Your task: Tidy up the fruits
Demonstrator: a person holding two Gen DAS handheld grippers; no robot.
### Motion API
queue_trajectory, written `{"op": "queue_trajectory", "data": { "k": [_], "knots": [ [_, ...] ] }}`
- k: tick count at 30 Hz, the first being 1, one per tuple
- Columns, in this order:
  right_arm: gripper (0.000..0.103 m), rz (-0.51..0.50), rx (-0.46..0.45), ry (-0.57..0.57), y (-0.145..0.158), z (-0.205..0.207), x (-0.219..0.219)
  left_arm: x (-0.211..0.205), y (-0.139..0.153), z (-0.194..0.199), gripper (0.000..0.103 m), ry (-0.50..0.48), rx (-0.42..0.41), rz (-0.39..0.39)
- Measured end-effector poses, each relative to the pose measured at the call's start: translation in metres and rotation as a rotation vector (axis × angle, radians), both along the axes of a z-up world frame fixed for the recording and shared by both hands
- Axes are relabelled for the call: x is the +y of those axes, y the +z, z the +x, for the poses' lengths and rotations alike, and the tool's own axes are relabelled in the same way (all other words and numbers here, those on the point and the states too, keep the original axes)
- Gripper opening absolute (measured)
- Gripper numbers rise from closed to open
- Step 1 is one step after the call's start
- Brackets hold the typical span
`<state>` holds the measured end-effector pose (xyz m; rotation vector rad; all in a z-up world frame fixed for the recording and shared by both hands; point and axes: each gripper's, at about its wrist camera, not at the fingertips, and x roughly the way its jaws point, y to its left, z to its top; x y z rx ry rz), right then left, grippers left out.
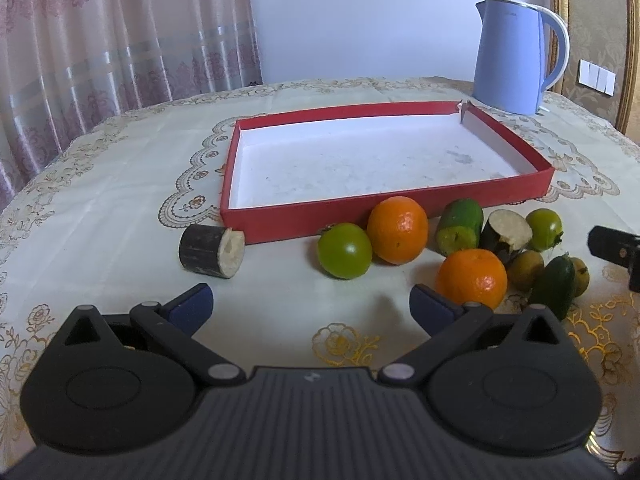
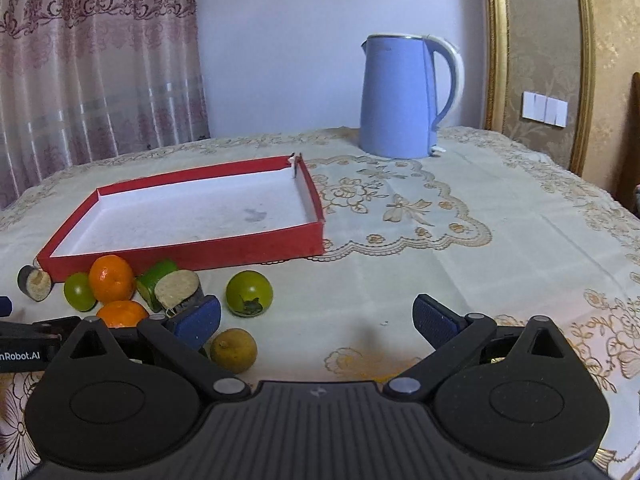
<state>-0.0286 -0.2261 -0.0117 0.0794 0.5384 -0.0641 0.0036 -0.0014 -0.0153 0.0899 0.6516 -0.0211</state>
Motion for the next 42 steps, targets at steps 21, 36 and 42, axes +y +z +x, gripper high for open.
{"op": "queue_trajectory", "data": {
  "k": [21,36,42],
  "knots": [
    [0.051,-0.015,0.094,0.142,-0.008,0.049,0.023,0.006,-0.003,0.005,0.103,-0.002,0.012,-0.026],
    [0.033,0.017,0.092,0.174,-0.013,0.055,0.026,0.012,-0.004,0.008,0.103,-0.002,0.013,-0.041],
    [0.033,-0.003,0.046,0.144,-0.001,0.049,0.023,0.013,-0.007,0.01,0.103,0.012,0.014,-0.032]
  ]
}}
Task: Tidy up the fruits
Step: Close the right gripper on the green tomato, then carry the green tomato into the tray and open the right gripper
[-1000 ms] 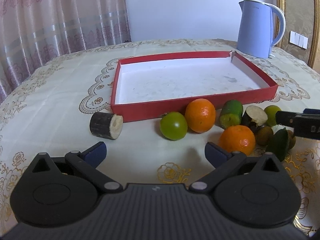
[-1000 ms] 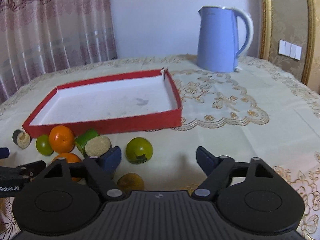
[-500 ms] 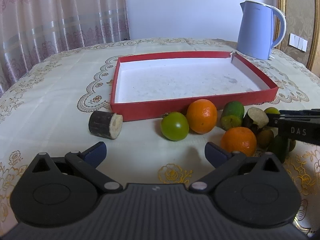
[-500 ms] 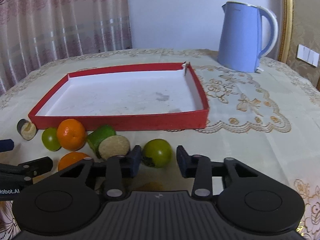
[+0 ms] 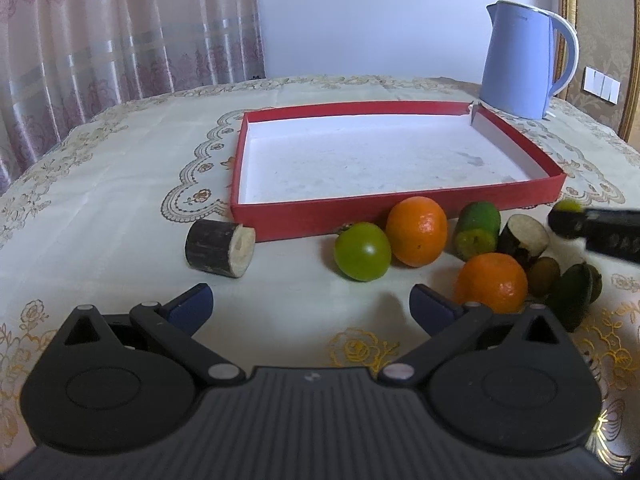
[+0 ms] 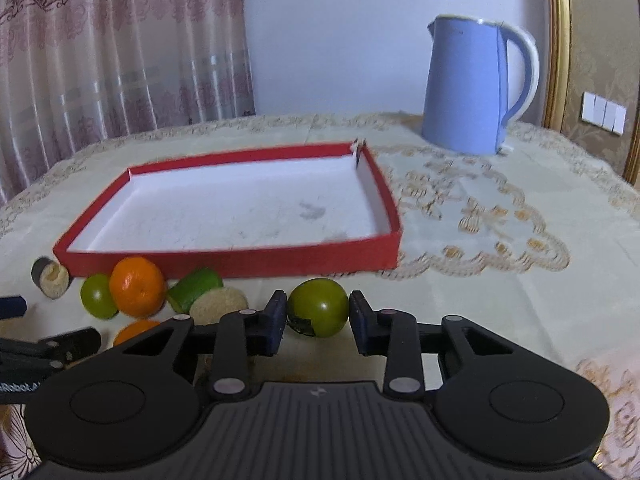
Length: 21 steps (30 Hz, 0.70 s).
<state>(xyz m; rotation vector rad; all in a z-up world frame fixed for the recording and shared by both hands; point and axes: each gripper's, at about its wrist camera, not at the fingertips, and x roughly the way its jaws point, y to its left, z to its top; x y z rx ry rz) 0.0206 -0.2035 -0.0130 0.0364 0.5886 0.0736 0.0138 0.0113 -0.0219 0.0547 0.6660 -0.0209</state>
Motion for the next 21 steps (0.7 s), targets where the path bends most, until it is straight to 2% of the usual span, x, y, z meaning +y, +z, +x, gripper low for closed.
{"op": "queue_trajectory", "data": {
  "k": [8,13,17,21],
  "knots": [
    [0.033,-0.041,-0.079,0.007,0.027,0.008,0.004,0.002,-0.003,0.003,0.103,0.006,0.005,0.002],
    [0.033,-0.067,-0.104,0.024,0.038,0.034,0.014,0.005,-0.004,0.004,0.103,0.011,0.008,-0.006],
    [0.033,-0.103,-0.088,0.036,0.036,0.063,0.027,0.006,-0.006,0.005,0.103,0.009,0.012,-0.003],
    [0.033,-0.119,-0.031,0.048,0.026,0.095,0.035,0.007,-0.008,0.008,0.103,0.007,0.017,-0.009]
  ]
}}
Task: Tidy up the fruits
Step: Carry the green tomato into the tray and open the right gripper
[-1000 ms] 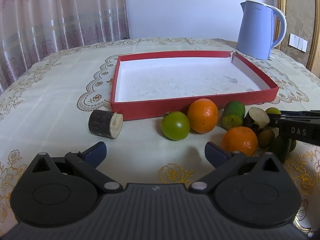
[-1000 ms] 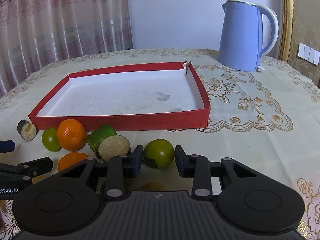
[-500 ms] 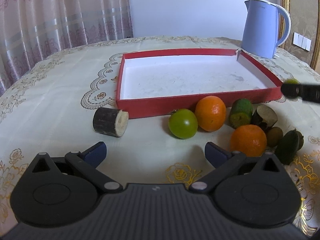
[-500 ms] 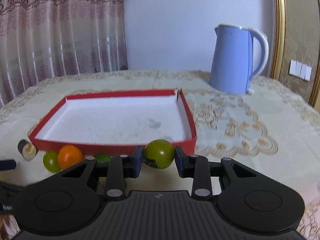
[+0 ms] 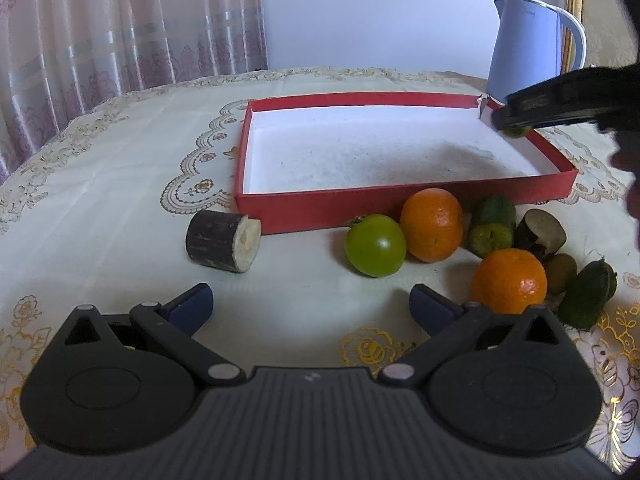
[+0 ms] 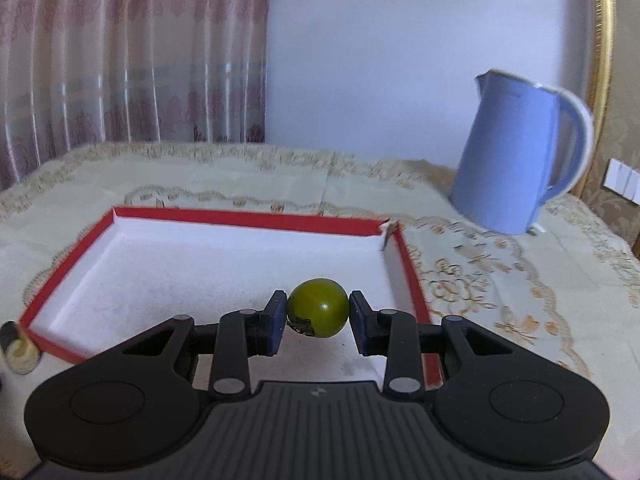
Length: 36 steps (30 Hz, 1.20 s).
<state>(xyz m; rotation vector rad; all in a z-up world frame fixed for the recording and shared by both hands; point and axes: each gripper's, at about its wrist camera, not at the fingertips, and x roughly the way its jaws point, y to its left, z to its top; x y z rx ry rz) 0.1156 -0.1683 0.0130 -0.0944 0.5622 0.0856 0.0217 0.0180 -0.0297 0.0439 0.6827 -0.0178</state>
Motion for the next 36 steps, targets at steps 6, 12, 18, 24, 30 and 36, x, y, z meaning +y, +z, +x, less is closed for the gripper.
{"op": "queue_trajectory", "data": {
  "k": [6,12,18,24,30,36],
  "knots": [
    [0.033,-0.038,0.093,0.007,-0.023,0.031,0.009,0.002,-0.001,0.002,0.103,-0.007,-0.001,-0.013],
    [0.033,-0.069,0.111,0.021,-0.027,0.032,0.016,0.004,-0.003,0.002,0.103,-0.01,-0.005,-0.015],
    [0.035,-0.012,0.102,0.027,-0.018,0.024,0.011,0.002,-0.003,0.001,0.103,-0.008,-0.01,-0.008],
    [0.055,0.044,-0.006,0.013,0.003,-0.016,-0.005,0.0,-0.003,-0.001,0.103,-0.007,-0.016,-0.004],
    [0.075,0.1,-0.068,-0.133,0.008,-0.063,-0.045,0.001,-0.004,-0.002,0.103,-0.008,-0.023,-0.004],
    [0.08,0.108,-0.053,-0.315,-0.013,-0.088,-0.09,0.0,0.002,-0.014,0.103,-0.016,-0.049,0.035]
  ]
}}
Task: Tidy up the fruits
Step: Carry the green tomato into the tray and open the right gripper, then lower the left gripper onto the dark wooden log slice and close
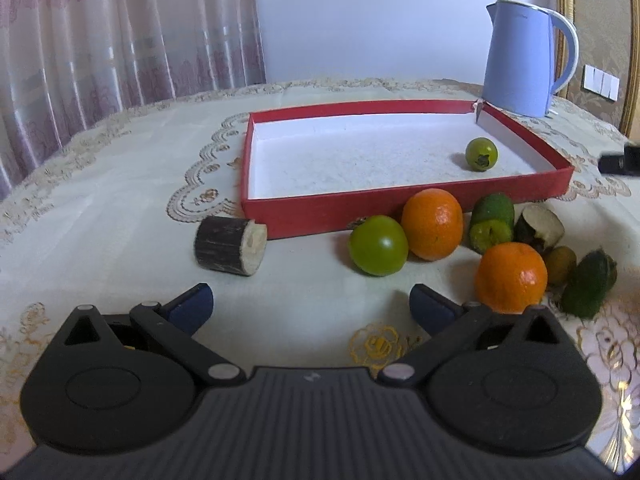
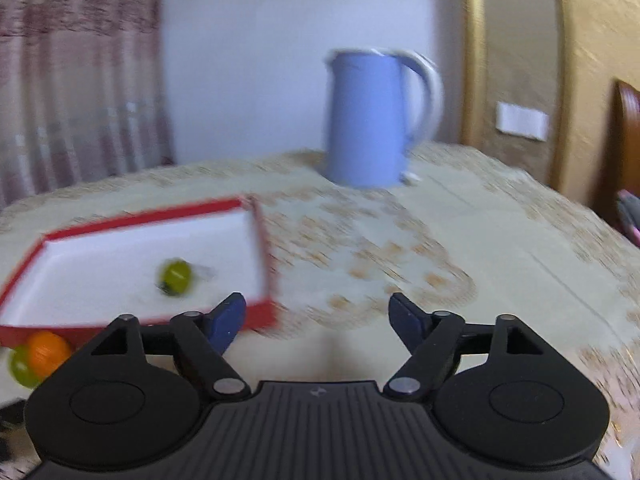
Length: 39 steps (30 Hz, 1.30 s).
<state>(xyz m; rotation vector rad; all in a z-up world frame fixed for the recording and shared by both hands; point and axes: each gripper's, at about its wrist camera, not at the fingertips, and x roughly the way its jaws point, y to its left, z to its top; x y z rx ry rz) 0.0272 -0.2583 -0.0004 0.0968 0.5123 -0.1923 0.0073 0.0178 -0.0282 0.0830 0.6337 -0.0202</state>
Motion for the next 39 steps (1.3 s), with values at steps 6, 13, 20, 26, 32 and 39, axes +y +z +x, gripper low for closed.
{"op": "queue_trajectory", "data": {
  "k": [6,13,20,26,32,39],
  "knots": [
    [0.08,0.087,0.077,-0.018,-0.028,0.002,-0.018,0.014,0.011,-0.012,0.103,0.007,-0.037,0.006],
    [0.082,0.115,0.061,-0.012,-0.037,-0.001,-0.017,0.045,0.019,0.003,0.103,0.088,-0.017,-0.022],
    [0.087,0.142,0.069,0.006,-0.038,0.002,-0.02,0.058,0.017,0.037,0.103,0.096,0.05,0.009],
    [0.09,0.114,0.087,0.012,-0.038,0.004,-0.015,0.066,0.014,0.046,0.103,0.082,0.045,0.023],
    [0.091,0.094,0.098,0.013,-0.038,0.006,-0.012,0.065,0.009,0.047,0.103,0.075,0.062,0.021],
    [0.091,0.074,0.108,0.012,-0.038,0.007,-0.009,0.062,0.008,0.048,0.103,0.063,0.056,0.036]
  ]
}}
